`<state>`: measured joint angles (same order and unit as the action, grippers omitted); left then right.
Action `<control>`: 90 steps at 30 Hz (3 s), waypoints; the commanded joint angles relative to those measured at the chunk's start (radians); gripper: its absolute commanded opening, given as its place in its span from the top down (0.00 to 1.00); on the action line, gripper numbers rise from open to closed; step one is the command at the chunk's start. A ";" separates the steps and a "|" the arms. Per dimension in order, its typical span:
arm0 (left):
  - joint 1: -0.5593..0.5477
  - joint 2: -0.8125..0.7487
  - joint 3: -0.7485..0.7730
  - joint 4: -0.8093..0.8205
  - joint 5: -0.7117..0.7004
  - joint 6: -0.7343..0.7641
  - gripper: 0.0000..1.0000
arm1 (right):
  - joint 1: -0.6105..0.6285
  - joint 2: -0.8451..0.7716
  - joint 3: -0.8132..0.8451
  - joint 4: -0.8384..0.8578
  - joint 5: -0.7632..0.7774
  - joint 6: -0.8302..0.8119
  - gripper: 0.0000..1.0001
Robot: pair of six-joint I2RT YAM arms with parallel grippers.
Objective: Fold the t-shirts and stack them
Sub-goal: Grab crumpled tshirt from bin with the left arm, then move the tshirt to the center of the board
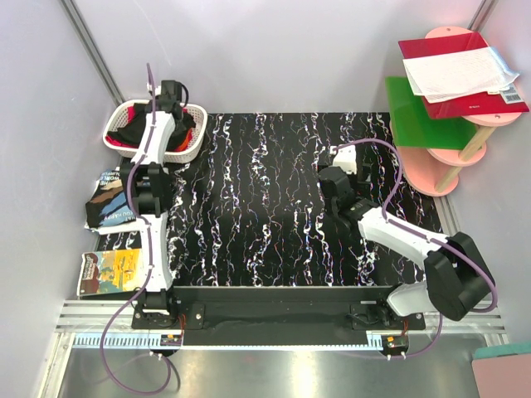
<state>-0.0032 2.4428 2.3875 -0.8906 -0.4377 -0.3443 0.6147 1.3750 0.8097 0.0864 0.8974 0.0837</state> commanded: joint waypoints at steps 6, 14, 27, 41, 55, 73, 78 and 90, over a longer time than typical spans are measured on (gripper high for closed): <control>-0.056 -0.440 0.053 0.090 0.283 -0.064 1.00 | 0.005 -0.005 0.031 0.030 0.000 0.022 0.00; -0.360 -0.637 -0.065 0.151 0.307 -0.086 1.00 | 0.005 -0.022 0.020 0.036 0.034 0.040 0.00; -0.698 -0.798 -0.416 0.148 0.139 -0.182 1.00 | 0.005 -0.183 -0.032 -0.008 0.156 0.062 0.00; -0.348 -1.137 -1.065 0.180 0.151 -0.368 0.01 | 0.003 -0.157 -0.040 0.032 0.040 0.064 0.00; -0.526 -0.691 -0.923 0.282 0.235 -0.308 0.14 | 0.005 -0.036 0.006 0.023 -0.008 0.068 0.01; -0.593 -0.586 -0.742 0.242 0.202 -0.259 1.00 | 0.005 0.062 0.043 0.026 -0.009 0.056 0.00; -0.655 -0.659 -0.604 0.260 0.367 -0.190 1.00 | 0.005 0.094 0.060 0.019 0.023 0.065 0.00; -0.730 -0.559 -0.191 0.154 0.440 -0.127 1.00 | 0.005 0.104 0.080 -0.019 0.074 0.085 0.00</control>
<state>-0.7490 1.8591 2.1132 -0.7158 0.0330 -0.5095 0.6147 1.4891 0.8581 0.0624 0.9199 0.1474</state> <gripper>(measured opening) 0.008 0.994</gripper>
